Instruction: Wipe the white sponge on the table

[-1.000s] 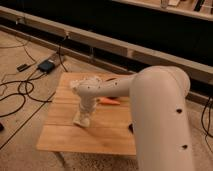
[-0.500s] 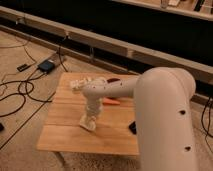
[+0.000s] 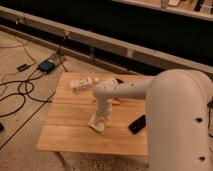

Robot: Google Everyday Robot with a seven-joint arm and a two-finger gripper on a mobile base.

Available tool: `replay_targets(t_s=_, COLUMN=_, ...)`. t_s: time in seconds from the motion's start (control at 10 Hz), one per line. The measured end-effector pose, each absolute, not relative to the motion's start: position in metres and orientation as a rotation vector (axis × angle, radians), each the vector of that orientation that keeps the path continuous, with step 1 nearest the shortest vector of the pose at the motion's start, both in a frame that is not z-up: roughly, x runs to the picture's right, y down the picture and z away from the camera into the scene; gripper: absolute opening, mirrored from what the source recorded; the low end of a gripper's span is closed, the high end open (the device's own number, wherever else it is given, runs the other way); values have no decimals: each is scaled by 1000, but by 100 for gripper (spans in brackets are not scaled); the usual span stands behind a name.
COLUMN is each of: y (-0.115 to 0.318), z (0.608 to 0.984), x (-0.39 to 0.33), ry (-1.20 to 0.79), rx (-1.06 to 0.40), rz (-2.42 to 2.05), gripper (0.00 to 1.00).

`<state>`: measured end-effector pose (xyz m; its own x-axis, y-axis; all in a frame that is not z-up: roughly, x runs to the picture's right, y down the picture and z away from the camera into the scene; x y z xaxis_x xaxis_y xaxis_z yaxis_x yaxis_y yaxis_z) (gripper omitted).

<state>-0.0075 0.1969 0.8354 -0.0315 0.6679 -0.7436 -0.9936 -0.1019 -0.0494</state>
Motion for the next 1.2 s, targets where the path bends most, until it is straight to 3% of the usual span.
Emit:
replay_targets(t_s=0.6, y=156, z=883, x=17, ry=612, rx=-705, rz=1624, gripper=6)
replay_targets(t_s=1.2, y=95, z=921, x=-50, ry=541, rx=-719, rz=1510, gripper=6)
